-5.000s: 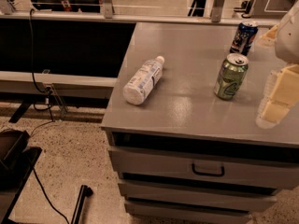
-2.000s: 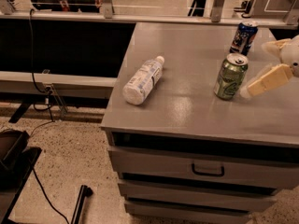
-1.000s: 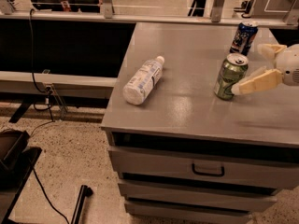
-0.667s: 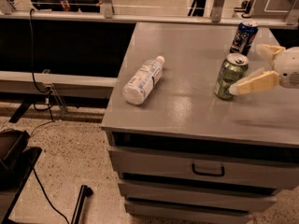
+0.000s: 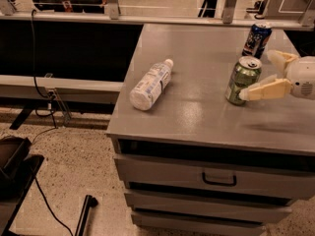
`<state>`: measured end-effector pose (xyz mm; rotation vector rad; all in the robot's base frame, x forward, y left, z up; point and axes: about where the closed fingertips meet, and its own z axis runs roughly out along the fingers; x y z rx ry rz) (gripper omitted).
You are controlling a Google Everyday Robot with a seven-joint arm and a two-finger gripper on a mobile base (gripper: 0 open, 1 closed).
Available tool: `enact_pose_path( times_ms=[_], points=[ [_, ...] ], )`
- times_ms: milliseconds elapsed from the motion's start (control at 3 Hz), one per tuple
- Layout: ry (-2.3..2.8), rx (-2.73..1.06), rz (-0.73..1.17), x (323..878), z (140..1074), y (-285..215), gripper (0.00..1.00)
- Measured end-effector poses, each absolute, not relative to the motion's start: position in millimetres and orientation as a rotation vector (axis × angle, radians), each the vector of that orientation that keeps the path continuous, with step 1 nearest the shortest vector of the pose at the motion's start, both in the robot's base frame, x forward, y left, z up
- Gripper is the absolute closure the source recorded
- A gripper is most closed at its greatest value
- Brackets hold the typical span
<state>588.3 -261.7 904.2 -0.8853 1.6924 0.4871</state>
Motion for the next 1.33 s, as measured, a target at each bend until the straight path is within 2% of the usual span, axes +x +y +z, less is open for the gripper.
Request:
enact_pose_path(
  times_ms=[1333],
  points=[
    [1.632, -0.789, 0.559, 588.9, 903.1, -266.4, 0.0]
  ],
)
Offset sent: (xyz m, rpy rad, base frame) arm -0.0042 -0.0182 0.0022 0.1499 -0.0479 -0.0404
